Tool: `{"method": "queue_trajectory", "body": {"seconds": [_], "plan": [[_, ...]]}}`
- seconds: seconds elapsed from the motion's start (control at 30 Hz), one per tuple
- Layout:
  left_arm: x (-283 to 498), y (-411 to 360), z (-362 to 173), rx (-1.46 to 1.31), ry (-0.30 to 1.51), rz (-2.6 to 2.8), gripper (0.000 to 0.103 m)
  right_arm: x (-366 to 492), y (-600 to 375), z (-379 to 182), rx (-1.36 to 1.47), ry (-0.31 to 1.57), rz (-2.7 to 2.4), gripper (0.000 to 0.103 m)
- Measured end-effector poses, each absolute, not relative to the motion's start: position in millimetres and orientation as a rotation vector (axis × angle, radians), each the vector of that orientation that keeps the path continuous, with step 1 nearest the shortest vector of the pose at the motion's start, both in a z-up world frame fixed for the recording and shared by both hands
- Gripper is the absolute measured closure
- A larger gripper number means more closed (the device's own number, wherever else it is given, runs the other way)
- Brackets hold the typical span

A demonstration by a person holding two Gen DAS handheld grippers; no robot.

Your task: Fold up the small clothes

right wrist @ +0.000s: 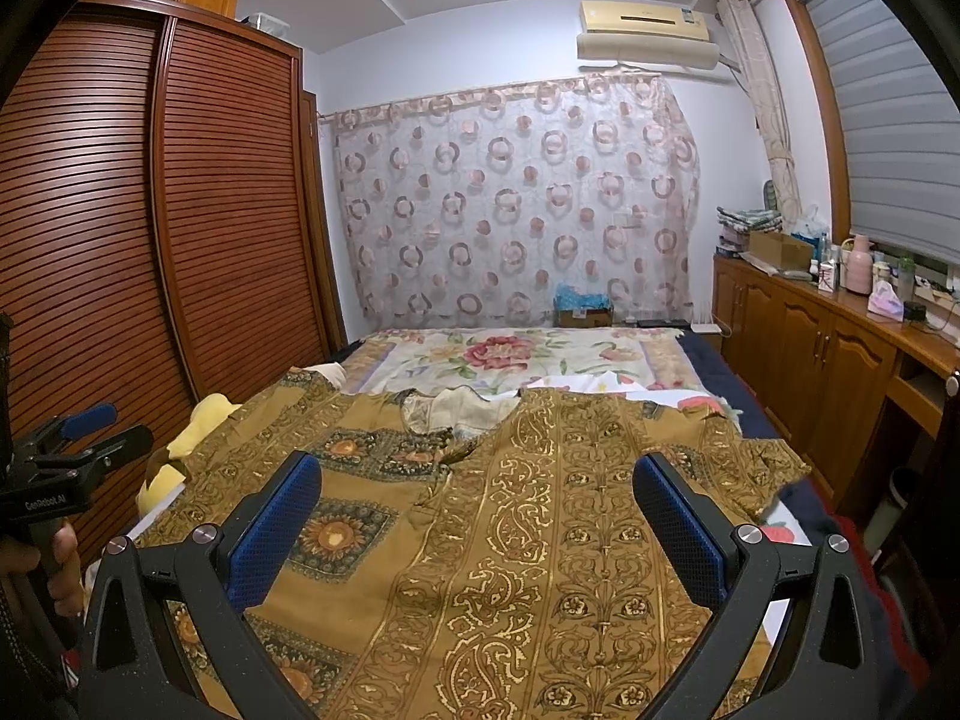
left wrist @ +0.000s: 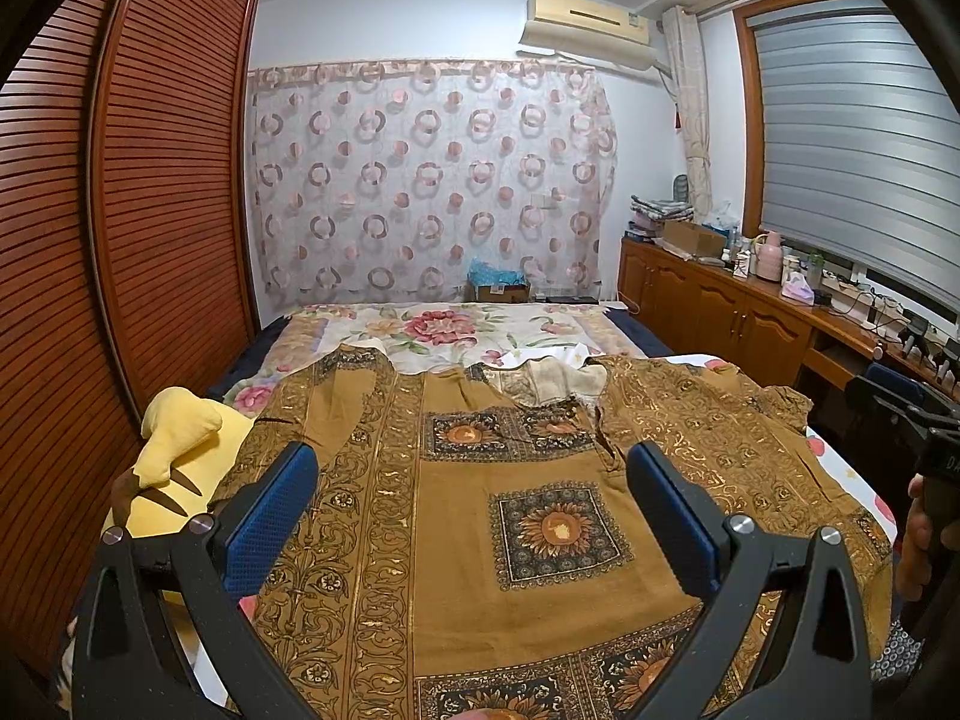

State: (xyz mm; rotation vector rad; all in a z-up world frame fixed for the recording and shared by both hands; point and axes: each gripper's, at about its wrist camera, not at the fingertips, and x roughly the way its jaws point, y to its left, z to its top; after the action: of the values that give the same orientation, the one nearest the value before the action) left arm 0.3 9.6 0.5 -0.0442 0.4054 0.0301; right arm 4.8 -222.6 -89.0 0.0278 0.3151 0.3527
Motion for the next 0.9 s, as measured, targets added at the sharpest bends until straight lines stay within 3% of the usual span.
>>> {"method": "queue_trajectory", "body": {"seconds": [0.9], "plan": [[-0.4, 8.5, 2.4, -0.040, 0.403, 0.031, 0.000, 3.3, -222.1, -88.7, 0.031, 0.309, 0.346, 0.000]]}}
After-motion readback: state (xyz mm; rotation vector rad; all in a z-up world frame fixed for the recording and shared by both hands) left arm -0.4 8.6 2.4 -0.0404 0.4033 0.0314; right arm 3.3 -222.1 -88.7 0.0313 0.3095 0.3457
